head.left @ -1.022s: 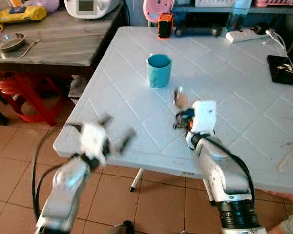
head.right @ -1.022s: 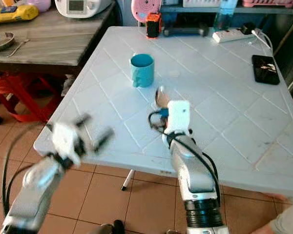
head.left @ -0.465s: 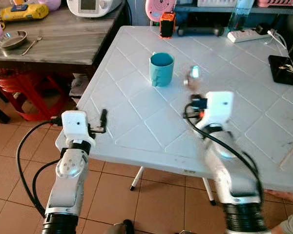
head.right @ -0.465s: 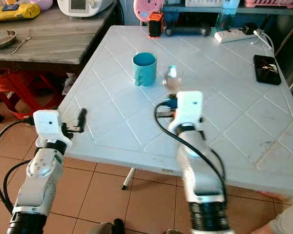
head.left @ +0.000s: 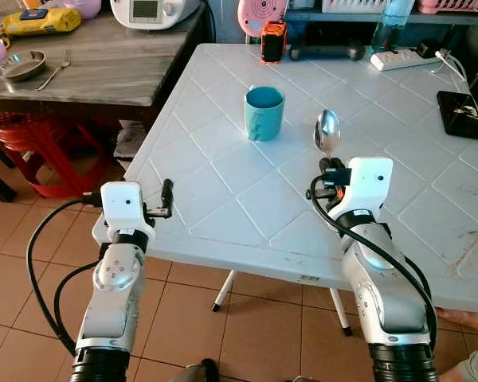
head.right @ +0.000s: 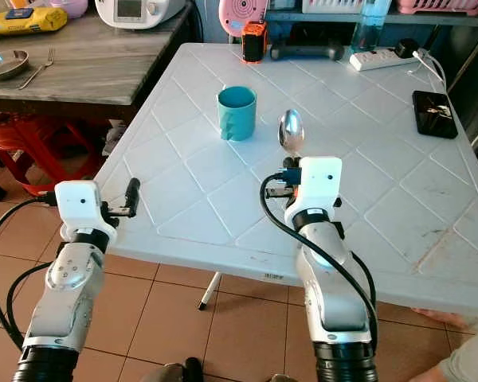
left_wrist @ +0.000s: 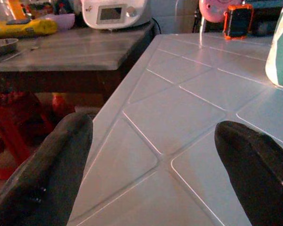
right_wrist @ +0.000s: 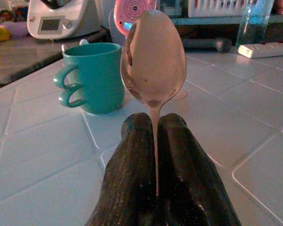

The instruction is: Setting the table

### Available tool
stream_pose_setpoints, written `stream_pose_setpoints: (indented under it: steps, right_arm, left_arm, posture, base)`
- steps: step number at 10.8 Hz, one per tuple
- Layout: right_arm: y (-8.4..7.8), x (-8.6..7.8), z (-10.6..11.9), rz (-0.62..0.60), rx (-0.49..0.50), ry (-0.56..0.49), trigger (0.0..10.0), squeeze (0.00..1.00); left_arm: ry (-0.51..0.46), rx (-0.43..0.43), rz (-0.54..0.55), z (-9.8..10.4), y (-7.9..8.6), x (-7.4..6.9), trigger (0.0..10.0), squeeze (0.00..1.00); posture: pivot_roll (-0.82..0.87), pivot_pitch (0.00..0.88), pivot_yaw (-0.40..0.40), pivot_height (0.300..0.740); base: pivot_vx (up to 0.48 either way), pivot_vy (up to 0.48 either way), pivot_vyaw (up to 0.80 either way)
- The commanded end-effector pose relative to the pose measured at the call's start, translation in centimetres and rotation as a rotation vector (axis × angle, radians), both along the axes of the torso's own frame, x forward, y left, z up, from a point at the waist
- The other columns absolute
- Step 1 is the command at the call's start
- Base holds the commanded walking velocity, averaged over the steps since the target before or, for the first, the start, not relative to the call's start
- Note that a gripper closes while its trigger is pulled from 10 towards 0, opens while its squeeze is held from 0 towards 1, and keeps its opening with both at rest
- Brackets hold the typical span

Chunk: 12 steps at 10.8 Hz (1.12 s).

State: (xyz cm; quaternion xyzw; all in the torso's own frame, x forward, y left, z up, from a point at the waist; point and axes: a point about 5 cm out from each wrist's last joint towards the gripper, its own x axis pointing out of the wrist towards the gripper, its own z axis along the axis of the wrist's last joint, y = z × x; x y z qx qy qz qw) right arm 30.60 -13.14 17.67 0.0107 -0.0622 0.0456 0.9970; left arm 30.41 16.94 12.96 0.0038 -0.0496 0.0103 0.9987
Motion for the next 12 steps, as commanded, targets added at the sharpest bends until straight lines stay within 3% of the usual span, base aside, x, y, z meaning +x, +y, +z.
stream_pose_setpoints:
  steps: [1, 4, 6, 12]
  right_arm:
    - [0.16, -0.25, 0.5, 0.002, 0.02, -0.026, 10.0, 0.0]
    - [0.03, -0.14, 0.36, -0.005, 0.033, -0.017, 10.0, 0.0]
    - [0.0, -0.04, 0.42, -0.007, 0.03, -0.024, 10.0, 0.0]
    - [-0.05, 0.21, 0.39, -0.017, 0.024, -0.027, 10.0, 0.0]
  left_arm:
    - [0.024, -0.006, -0.014, -0.26, 0.02, 0.07, 10.0, 0.0]
    - [0.025, -0.002, -0.044, -0.3, -0.27, -0.02, 10.0, 0.0]
    - [0.019, -0.005, -0.065, -0.16, -0.58, 0.06, 10.0, 0.0]
    - [0.016, 0.003, -0.078, -0.16, -0.54, 0.2, 10.0, 0.0]
  posture:
    - [-0.03, 0.132, 0.074, 0.74]
    - [-0.03, 0.132, 0.073, 0.74]
    - [-0.03, 0.128, 0.074, 0.74]
    - [-0.03, 0.118, 0.072, 0.74]
  base:
    - [0.0, 0.0, 0.0]
    - [0.0, 0.0, -0.49]
    - [0.0, 0.0, 0.0]
    - [0.0, 0.272, 0.0]
